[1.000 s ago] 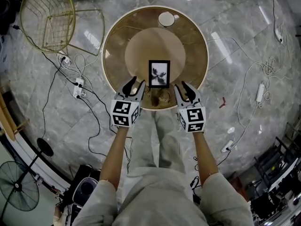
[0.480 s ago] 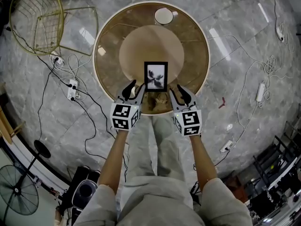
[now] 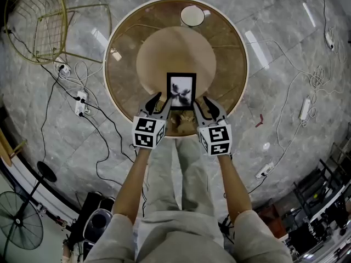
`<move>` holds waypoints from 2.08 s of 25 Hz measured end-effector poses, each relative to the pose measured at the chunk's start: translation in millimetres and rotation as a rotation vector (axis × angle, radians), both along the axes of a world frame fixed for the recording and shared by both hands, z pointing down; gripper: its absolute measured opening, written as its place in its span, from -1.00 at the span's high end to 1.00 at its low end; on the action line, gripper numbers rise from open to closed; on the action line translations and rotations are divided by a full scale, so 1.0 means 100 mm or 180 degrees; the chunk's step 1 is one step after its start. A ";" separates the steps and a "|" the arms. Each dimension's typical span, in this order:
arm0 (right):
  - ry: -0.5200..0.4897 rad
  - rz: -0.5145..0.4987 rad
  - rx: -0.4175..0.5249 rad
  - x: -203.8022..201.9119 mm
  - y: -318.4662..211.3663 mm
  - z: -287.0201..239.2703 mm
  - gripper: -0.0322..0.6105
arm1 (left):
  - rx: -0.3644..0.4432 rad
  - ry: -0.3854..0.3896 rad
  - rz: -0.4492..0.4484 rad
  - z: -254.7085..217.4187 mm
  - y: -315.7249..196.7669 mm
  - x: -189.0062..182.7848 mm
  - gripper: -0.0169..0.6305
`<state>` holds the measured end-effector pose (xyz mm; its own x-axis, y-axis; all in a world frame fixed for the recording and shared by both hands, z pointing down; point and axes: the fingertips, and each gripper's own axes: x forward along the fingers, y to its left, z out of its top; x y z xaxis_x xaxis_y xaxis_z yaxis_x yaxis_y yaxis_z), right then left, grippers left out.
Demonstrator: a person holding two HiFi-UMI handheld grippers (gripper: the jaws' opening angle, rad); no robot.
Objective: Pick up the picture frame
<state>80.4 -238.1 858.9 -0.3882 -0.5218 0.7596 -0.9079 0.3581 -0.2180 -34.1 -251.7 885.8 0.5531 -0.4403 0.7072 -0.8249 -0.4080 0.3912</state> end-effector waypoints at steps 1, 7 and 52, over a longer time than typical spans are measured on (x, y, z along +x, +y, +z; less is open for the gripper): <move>-0.0009 0.0020 -0.0015 -0.01 -0.02 0.03 0.48 | -0.0003 -0.0006 0.0009 0.03 -0.01 0.01 0.51; -0.0045 0.0077 -0.0111 -0.07 -0.08 0.24 0.47 | -0.0062 -0.0042 0.0030 0.18 -0.04 0.05 0.51; -0.0235 0.0272 -0.0468 -0.13 -0.04 0.71 0.62 | -0.0176 -0.0199 -0.0284 0.48 0.00 0.09 0.67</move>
